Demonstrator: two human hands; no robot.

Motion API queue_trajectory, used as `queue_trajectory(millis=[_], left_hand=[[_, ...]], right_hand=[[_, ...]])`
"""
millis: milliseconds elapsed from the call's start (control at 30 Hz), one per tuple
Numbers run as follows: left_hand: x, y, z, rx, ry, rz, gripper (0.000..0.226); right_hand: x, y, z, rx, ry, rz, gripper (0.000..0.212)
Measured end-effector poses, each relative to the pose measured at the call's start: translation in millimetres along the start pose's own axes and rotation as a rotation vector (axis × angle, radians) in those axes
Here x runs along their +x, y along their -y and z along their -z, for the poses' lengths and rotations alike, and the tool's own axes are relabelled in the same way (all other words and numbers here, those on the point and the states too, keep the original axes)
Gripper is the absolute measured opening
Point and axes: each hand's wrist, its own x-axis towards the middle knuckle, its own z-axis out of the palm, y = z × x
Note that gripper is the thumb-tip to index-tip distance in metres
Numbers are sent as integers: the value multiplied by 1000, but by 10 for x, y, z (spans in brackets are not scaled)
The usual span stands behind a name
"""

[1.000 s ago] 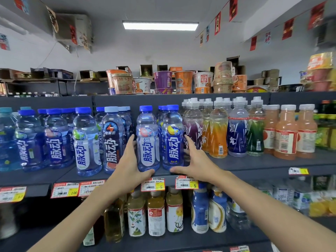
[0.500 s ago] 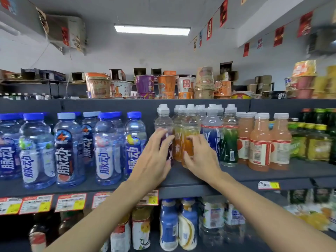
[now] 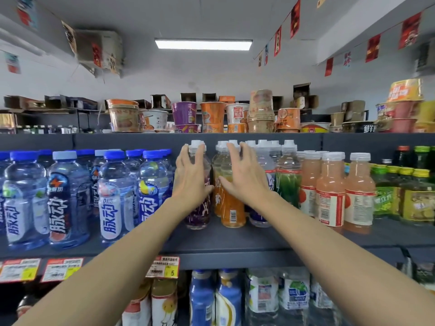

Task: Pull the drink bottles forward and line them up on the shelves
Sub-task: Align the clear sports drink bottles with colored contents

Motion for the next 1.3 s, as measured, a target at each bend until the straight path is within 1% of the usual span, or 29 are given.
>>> queue_trajectory(millis=[67,133,367,533,700,767,833,900,933,967,1033,1100,1133,1233,1300], left_hand=[[26,15,1,-41,18,10,112],[46,39,0,-71,32,12,111],[102,45,41,-155,64,44,112],[67,18,121,-234,80,-10,111],[-42,7,282,-309,78,-105,105],[-50,12,381,-339,127,-139,104],[-23,26,476,-349,206,-154,105],[26,10,556,-315,257,-168,103],[48,-14,589,-278,252,-181,102],[71,-47,618,-233,224,-200,101],[116,-117,658,-144,169,-232,106],[150,-169,684,-52,180,-241,115],[159,-182,692,-7,196,-242,118],[163,-180,700,73,190,-259,120],[151,-163,699,38,186,-260,119]], right_hand=[[71,10,-14,9,57,-29,100],[131,8,-6,17,107,-47,104],[239,-11,88,106,138,-36,102],[236,-111,235,218,213,-22,109],[140,-288,424,308,241,32,104],[97,-376,503,409,246,38,100],[67,-448,574,501,269,28,100],[56,-490,627,547,306,18,107],[56,-488,643,542,314,20,110],[59,-475,655,506,300,24,112],[78,-428,660,350,225,29,116],[89,-373,652,205,163,28,116],[90,-349,647,178,151,22,115],[89,-327,622,227,150,-11,112],[90,-352,609,283,152,-28,110]])
